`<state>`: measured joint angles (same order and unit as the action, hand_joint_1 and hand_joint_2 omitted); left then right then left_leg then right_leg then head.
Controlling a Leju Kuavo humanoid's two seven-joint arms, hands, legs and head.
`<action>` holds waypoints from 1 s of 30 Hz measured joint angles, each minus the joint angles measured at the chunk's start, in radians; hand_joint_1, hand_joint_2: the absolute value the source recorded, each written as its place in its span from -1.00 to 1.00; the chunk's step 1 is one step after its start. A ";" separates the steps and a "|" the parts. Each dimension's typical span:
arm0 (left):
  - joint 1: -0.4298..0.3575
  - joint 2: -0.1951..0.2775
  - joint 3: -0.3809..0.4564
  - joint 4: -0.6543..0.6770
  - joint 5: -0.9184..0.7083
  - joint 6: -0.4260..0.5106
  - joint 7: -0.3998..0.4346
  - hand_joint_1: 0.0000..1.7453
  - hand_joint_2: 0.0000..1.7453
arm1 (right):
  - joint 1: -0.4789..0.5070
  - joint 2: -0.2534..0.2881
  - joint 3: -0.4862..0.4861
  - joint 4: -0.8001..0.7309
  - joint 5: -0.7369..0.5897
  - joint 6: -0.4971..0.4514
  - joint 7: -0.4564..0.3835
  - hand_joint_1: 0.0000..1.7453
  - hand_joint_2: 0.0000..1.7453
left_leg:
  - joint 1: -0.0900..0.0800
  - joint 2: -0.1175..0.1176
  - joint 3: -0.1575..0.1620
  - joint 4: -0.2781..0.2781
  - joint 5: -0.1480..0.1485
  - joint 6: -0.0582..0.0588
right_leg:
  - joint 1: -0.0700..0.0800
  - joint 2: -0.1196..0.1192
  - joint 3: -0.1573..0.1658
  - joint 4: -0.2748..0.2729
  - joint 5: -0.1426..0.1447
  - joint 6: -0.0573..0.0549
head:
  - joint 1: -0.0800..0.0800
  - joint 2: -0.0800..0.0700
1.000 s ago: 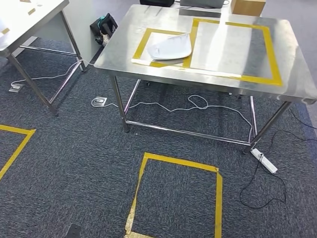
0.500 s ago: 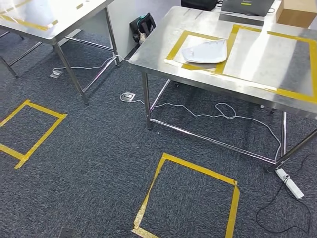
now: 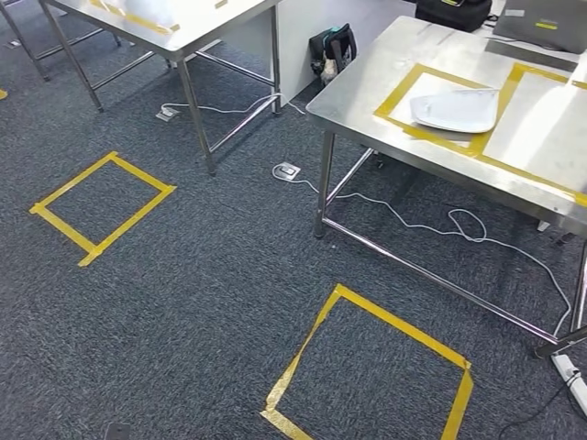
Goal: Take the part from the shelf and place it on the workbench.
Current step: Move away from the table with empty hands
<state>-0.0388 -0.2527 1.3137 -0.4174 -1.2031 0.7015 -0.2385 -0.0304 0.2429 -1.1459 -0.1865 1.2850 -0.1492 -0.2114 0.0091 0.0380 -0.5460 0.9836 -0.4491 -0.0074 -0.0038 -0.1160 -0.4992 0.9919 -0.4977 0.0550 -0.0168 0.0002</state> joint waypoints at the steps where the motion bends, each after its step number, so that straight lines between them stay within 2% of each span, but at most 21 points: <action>1: 0.000 0.001 0.015 -0.001 -0.005 0.000 -0.002 -1.00 -1.00 | 0.000 0.000 0.000 0.000 0.005 0.002 0.004 -1.00 -1.00 | 0.001 -0.010 -0.001 -0.002 0.003 0.007 | -0.002 0.019 -0.004 0.016 -0.015 0.005 | 0.002 0.000; 3: -0.003 0.002 0.041 -0.004 -0.022 0.000 0.003 -1.00 -1.00 | 0.003 0.001 0.001 0.000 0.014 0.006 0.013 -1.00 -1.00 | 0.003 -0.029 -0.003 -0.004 0.010 0.018 | -0.005 0.076 -0.046 0.110 -0.078 0.012 | 0.008 0.000; 5: -0.008 0.006 0.059 -0.005 -0.044 0.000 0.018 -1.00 -1.00 | 0.007 0.001 0.002 0.000 0.021 0.010 0.020 -1.00 -1.00 | 0.001 -0.053 -0.007 -0.003 0.013 0.023 | -0.005 0.106 -0.112 0.249 -0.143 0.012 | 0.013 0.000; 6: -0.009 0.008 0.068 -0.005 -0.052 0.000 0.026 -1.00 -1.00 | 0.009 0.001 0.003 0.000 0.025 0.012 0.024 -1.00 -1.00 | 0.000 -0.067 -0.008 -0.003 0.014 0.024 | -0.005 0.110 -0.135 0.289 -0.150 0.010 | 0.014 0.000; 7: -0.011 0.011 0.078 -0.005 -0.057 0.000 0.034 -1.00 -1.00 | 0.010 0.001 0.004 0.000 0.027 0.012 0.026 -1.00 -1.00 | -0.001 -0.082 -0.008 -0.003 0.014 0.024 | -0.004 0.113 -0.140 0.291 -0.136 0.007 | 0.015 0.000; 9: -0.012 0.016 0.096 -0.005 -0.063 0.000 0.046 -1.00 -1.00 | 0.011 0.001 0.007 0.000 0.032 0.014 0.030 -1.00 -1.00 | -0.001 -0.111 -0.007 -0.003 0.015 0.022 | -0.005 0.133 -0.099 0.188 -0.064 0.000 | 0.015 0.000; 10: -0.014 0.019 0.104 -0.005 -0.066 0.000 0.051 -1.00 -1.00 | 0.011 0.001 0.008 0.000 0.032 0.015 0.030 -1.00 -1.00 | -0.002 -0.124 -0.008 -0.001 0.016 0.019 | -0.006 0.163 -0.069 0.115 -0.029 -0.004 | 0.015 0.000; 12: -0.021 0.022 0.119 -0.006 -0.071 0.000 0.059 -1.00 -1.00 | 0.010 0.001 0.010 0.000 0.030 0.016 0.028 -1.00 -1.00 | -0.003 -0.149 -0.013 0.001 0.018 0.010 | -0.008 0.205 -0.032 0.025 0.006 -0.008 | 0.014 0.000; 13: -0.024 0.022 0.129 -0.007 -0.073 0.000 0.062 -1.00 -1.00 | 0.009 0.001 0.011 0.000 0.027 0.015 0.026 -1.00 -1.00 | -0.002 -0.162 -0.017 0.000 0.020 0.003 | -0.007 0.211 -0.027 0.011 0.008 -0.011 | 0.014 0.000; 14: -0.026 0.022 0.140 -0.009 -0.074 0.000 0.064 -1.00 -1.00 | 0.009 0.001 0.011 0.000 0.023 0.014 0.022 -1.00 -1.00 | 0.000 -0.174 -0.020 -0.001 0.023 -0.004 | -0.006 0.197 -0.023 0.010 0.010 -0.016 | 0.013 0.000; 15: -0.026 0.022 0.152 -0.012 -0.074 0.000 0.065 -1.00 -1.00 | 0.008 0.001 0.011 0.000 0.017 0.012 0.017 -1.00 -1.00 | 0.002 -0.172 -0.023 0.000 0.023 -0.009 | -0.005 0.185 -0.020 0.008 0.013 -0.022 | 0.014 0.000; 17: -0.029 0.020 0.175 -0.018 -0.075 0.000 0.066 -1.00 -1.00 | 0.007 0.002 0.010 0.000 0.004 0.006 0.005 -1.00 -1.00 | 0.001 -0.126 -0.044 0.039 -0.003 -0.017 | -0.006 0.158 -0.015 0.001 0.021 -0.034 | 0.009 0.000; 19: -0.037 0.018 0.193 -0.023 -0.075 0.000 0.066 -1.00 -1.00 | 0.009 0.003 0.007 0.000 -0.005 0.001 -0.004 -1.00 -1.00 | -0.001 -0.067 -0.102 0.156 -0.072 -0.023 | -0.006 0.128 -0.016 -0.002 0.022 -0.040 | 0.005 0.000; 20: -0.041 0.016 0.200 -0.024 -0.075 0.000 0.065 -1.00 -1.00 | 0.010 0.003 0.006 0.000 -0.009 0.000 -0.006 -1.00 -1.00 | 0.000 -0.056 -0.135 0.225 -0.104 -0.026 | -0.005 0.110 -0.017 -0.002 0.022 -0.041 | 0.004 0.000; 21: -0.042 0.014 0.205 -0.025 -0.075 0.000 0.064 -1.00 -1.00 | 0.011 0.003 0.004 0.000 -0.012 -0.002 -0.007 -1.00 -1.00 | 0.001 -0.052 -0.158 0.274 -0.120 -0.029 | -0.005 0.093 -0.018 -0.002 0.021 -0.042 | 0.004 0.000; 22: -0.043 0.012 0.210 -0.026 -0.074 0.000 0.063 -1.00 -1.00 | 0.011 0.003 0.002 0.000 -0.016 -0.004 -0.008 -1.00 -1.00 | 0.002 -0.050 -0.164 0.289 -0.116 -0.031 | -0.005 0.079 -0.019 -0.002 0.020 -0.041 | 0.004 0.000; 23: -0.042 0.009 0.215 -0.028 -0.070 0.000 0.059 -1.00 -1.00 | 0.010 0.004 -0.001 0.000 -0.023 -0.008 -0.008 -1.00 -1.00 | 0.003 -0.046 -0.148 0.263 -0.093 -0.032 | -0.005 0.065 -0.018 -0.001 0.019 -0.040 | 0.004 0.000; 24: -0.042 0.007 0.219 -0.030 -0.063 0.000 0.054 -1.00 -1.00 | 0.009 0.004 -0.005 0.000 -0.030 -0.013 -0.007 -1.00 -1.00 | 0.003 -0.036 -0.116 0.207 -0.060 -0.032 | -0.006 0.052 -0.016 -0.001 0.018 -0.037 | 0.004 0.000; 26: -0.045 -0.002 0.225 -0.033 -0.040 0.000 0.028 -1.00 -1.00 | 0.009 0.005 -0.015 0.000 -0.045 -0.026 0.005 -1.00 -1.00 | 0.002 0.012 -0.042 0.072 -0.006 -0.029 | -0.002 0.031 -0.013 0.001 0.010 -0.027 | 0.002 0.000; 28: -0.048 -0.012 0.229 -0.033 -0.026 0.000 -0.014 -1.00 -1.00 | 0.010 0.006 -0.028 -0.001 -0.060 -0.042 0.021 -1.00 -1.00 | -0.002 0.038 -0.012 0.013 0.003 -0.016 | 0.004 0.011 -0.012 0.003 0.002 -0.016 | 0.004 0.000; 30: -0.047 -0.022 0.233 -0.033 -0.023 0.000 -0.061 -1.00 -1.00 | 0.009 0.007 -0.044 -0.002 -0.078 -0.056 0.034 -1.00 -1.00 | -0.005 0.016 -0.014 0.008 0.001 0.001 | 0.004 -0.009 -0.005 -0.001 -0.003 -0.007 | 0.008 0.000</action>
<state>-0.0858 -0.2750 1.5467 -0.4502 -1.2258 0.7015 -0.2993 -0.0217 0.2500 -1.1903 -0.1882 1.2071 -0.2053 -0.1774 0.0039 0.0541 -0.5599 0.9918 -0.4481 -0.0069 0.0005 -0.1252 -0.5047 0.9913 -0.5012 0.0480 -0.0091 0.0001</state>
